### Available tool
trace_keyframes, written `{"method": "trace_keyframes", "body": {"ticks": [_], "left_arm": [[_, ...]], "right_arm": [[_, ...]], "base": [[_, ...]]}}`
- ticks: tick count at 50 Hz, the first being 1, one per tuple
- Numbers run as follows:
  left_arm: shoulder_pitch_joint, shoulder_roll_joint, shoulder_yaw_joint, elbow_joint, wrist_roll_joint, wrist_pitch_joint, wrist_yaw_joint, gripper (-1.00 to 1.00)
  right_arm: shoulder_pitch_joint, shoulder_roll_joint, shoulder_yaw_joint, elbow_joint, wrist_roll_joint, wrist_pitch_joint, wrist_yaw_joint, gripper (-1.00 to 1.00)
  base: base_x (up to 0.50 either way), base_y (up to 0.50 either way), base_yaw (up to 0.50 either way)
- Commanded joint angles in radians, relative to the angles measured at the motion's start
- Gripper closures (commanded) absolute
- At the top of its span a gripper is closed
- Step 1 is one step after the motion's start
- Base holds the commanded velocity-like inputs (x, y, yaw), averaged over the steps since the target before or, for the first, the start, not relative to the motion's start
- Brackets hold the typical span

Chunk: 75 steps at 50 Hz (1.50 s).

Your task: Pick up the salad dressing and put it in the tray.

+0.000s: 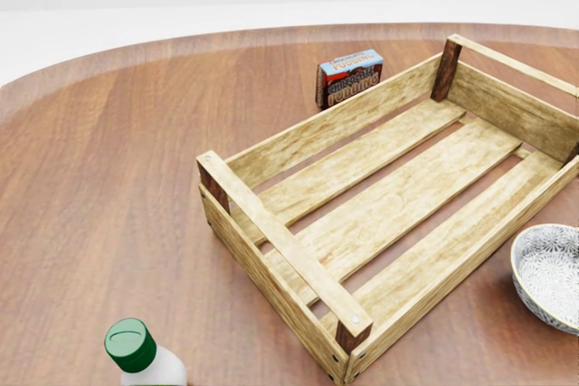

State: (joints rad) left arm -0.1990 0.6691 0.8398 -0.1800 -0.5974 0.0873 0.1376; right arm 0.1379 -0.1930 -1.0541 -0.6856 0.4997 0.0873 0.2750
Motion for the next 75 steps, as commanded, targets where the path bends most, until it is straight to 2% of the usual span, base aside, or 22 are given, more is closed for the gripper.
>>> {"method": "trace_keyframes", "body": {"ticks": [1, 16, 22, 31, 34, 35, 37, 39, 40, 41, 44, 53, 56, 57, 58, 59, 60, 67, 70, 73, 74, 75], "left_arm": [[0.002, 0.000, 0.008, -0.004, -0.002, 0.000, 0.006, -1.00], [0.002, 0.000, 0.000, 0.000, 0.001, 0.000, 0.007, -1.00], [0.001, -0.001, -0.001, -0.001, 0.005, 0.000, 0.006, -1.00], [0.001, 0.000, 0.003, -0.002, 0.002, 0.000, 0.007, -1.00], [0.001, 0.001, 0.004, -0.005, 0.000, 0.000, 0.008, -1.00], [0.001, 0.000, 0.002, -0.005, 0.002, 0.000, 0.009, -1.00], [0.001, -0.001, 0.002, -0.007, 0.000, 0.000, 0.008, -1.00], [0.001, -0.001, 0.003, -0.010, -0.001, 0.000, 0.009, -1.00], [0.001, -0.001, 0.003, -0.010, -0.002, 0.000, 0.009, -1.00], [0.002, -0.001, 0.003, -0.008, 0.000, 0.000, 0.008, -1.00], [0.002, 0.003, 0.008, -0.006, -0.004, 0.000, 0.008, -1.00], [0.001, -0.002, -0.001, -0.004, 0.003, 0.000, 0.009, -1.00], [0.002, -0.003, -0.001, -0.003, 0.006, 0.000, 0.007, -1.00], [0.003, -0.004, -0.001, -0.001, 0.006, 0.000, 0.005, -1.00], [0.003, -0.004, -0.002, 0.001, 0.008, 0.000, 0.004, -1.00], [0.003, -0.005, -0.001, 0.001, 0.007, 0.000, 0.004, -1.00], [0.003, -0.005, -0.001, 0.001, 0.008, 0.000, 0.004, -1.00], [0.004, -0.005, -0.002, -0.002, 0.009, 0.000, 0.002, -1.00], [0.005, -0.005, 0.001, -0.002, 0.010, 0.000, 0.002, -1.00], [0.004, -0.002, 0.004, -0.001, 0.006, 0.000, 0.001, -1.00], [0.004, -0.003, 0.004, -0.001, 0.006, 0.000, 0.002, -1.00], [0.003, -0.003, 0.002, -0.001, 0.007, 0.000, 0.002, -1.00]], "right_arm": [[0.032, 0.007, -0.010, -0.021, 0.142, 0.000, -0.009, -1.00], [0.041, -0.001, -0.008, -0.050, 0.136, 0.000, 0.012, -1.00], [0.037, 0.017, 0.039, -0.034, 0.062, 0.000, 0.040, -1.00], [0.034, 0.026, 0.043, -0.025, 0.034, 0.000, 0.058, -1.00], [0.017, 0.030, 0.021, -0.009, 0.040, 0.000, 0.006, -1.00], [0.005, 0.007, 0.023, 0.022, 0.062, 0.000, -0.030, -1.00], [0.027, 0.009, 0.057, 0.046, -0.006, 0.000, 0.003, -1.00], [0.028, -0.009, 0.123, 0.079, -0.201, 0.000, -0.035, -1.00], [0.019, 0.000, 0.122, 0.084, -0.238, 0.000, -0.041, -1.00], [-0.015, 0.020, 0.065, 0.103, -0.147, 0.000, -0.051, -1.00], [-0.010, 0.005, 0.032, 0.136, -0.033, 0.000, -0.046, -1.00], [0.009, 0.005, 0.078, 0.143, -0.079, 0.000, -0.075, -1.00], [0.021, 0.008, 0.084, 0.122, -0.062, 0.000, -0.019, -1.00], [0.023, 0.006, 0.062, 0.097, 0.003, 0.000, 0.001, -1.00], [0.028, 0.007, 0.063, 0.088, 0.010, 0.000, 0.019, -1.00], [0.039, 0.011, 0.098, 0.086, -0.076, 0.000, 0.013, -1.00], [0.030, 0.016, 0.099, 0.090, -0.091, 0.000, 0.009, -1.00], [0.009, 0.031, 0.100, 0.078, -0.082, 0.000, -0.001, -1.00], [-0.002, 0.046, 0.047, 0.082, 0.074, 0.000, -0.030, -1.00], [-0.001, 0.016, 0.014, 0.085, 0.261, 0.000, -0.088, -1.00], [0.001, 0.009, 0.014, 0.065, 0.313, 0.000, -0.109, -1.00], [0.003, -0.004, 0.050, 0.022, 0.332, 0.000, -0.104, -1.00]], "base": [[0.50, -0.02, 0.00], [0.50, -0.04, 0.00], [0.50, -0.05, 0.00], [0.50, -0.05, 0.00], [0.33, -0.04, 0.00], [0.00, 0.00, 0.00], [0.00, 0.00, 0.00], [0.07, 0.24, 0.00], [0.14, 0.49, 0.00], [0.14, 0.49, 0.00], [0.06, 0.21, 0.00], [0.00, 0.00, 0.00], [0.33, -0.04, 0.00], [0.50, -0.05, 0.00], [0.50, -0.05, 0.00], [0.50, -0.05, 0.00], [0.50, -0.05, 0.00], [0.50, -0.05, 0.00], [0.50, -0.05, 0.00], [0.00, 0.00, 0.00], [0.00, 0.00, 0.00], [0.00, 0.00, 0.00]]}}
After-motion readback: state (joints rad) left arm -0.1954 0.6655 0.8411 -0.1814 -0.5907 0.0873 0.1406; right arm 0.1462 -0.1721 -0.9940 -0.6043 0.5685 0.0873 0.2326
